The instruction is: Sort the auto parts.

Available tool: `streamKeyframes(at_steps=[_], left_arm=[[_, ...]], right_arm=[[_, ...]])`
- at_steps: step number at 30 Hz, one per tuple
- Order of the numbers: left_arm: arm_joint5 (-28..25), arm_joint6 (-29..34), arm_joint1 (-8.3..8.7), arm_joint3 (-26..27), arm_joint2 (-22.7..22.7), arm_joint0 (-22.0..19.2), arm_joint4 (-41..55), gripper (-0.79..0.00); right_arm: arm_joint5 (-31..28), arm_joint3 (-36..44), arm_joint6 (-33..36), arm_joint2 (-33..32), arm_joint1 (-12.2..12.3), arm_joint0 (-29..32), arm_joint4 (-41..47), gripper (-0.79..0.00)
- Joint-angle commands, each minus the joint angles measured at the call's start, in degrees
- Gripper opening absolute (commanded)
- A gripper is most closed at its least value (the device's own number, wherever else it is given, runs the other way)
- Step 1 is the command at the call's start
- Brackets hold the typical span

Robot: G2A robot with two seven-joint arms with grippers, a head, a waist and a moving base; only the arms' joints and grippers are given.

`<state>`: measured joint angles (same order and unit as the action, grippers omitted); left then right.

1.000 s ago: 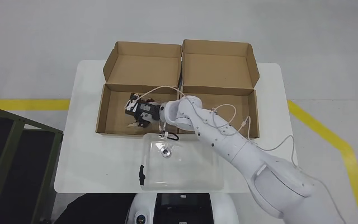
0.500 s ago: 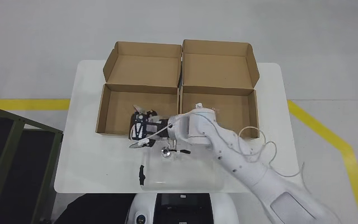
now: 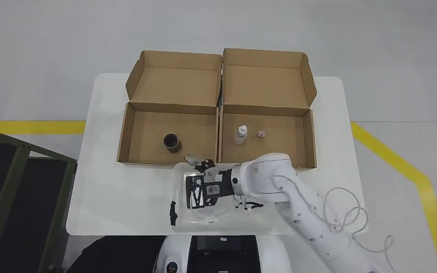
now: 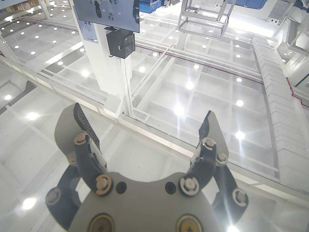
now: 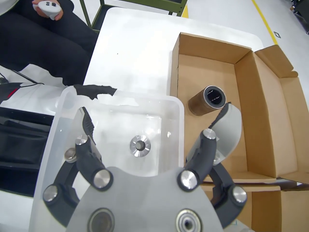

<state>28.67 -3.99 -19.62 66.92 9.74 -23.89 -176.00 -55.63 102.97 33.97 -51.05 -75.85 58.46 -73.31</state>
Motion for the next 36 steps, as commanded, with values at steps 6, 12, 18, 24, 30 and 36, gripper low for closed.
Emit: streamKeyframes(at_steps=[6,12,18,24,30,36], left_arm=[[0.0,0.0,0.0,0.0,0.0,0.0,0.0,0.0],[0.0,0.0,0.0,0.0,0.0,0.0,0.0,0.0],[0.0,0.0,0.0,0.0,0.0,0.0,0.0,0.0],[0.0,0.0,0.0,0.0,0.0,0.0,0.0,0.0],[0.0,0.0,0.0,0.0,0.0,0.0,0.0,0.0],[0.0,0.0,0.0,0.0,0.0,0.0,0.0,0.0]], right_arm=[[-2.37,0.33,-2.11,-0.53,1.17,2.46,-3.36,0.0],[-2.16,-1.6,-4.65,-0.02,1.76,2.93,-6.19,-0.034],[-0.63,-4.22,-6.8,0.58,1.94,2.46,-8.39,-0.095],[0.01,-6.55,-7.92,1.12,2.13,1.94,-9.79,-0.175],[1.89,-9.35,-9.25,1.55,2.17,1.33,-10.62,-0.283],[3.46,-12.11,-10.55,2.38,2.02,0.39,-10.81,-0.372]])
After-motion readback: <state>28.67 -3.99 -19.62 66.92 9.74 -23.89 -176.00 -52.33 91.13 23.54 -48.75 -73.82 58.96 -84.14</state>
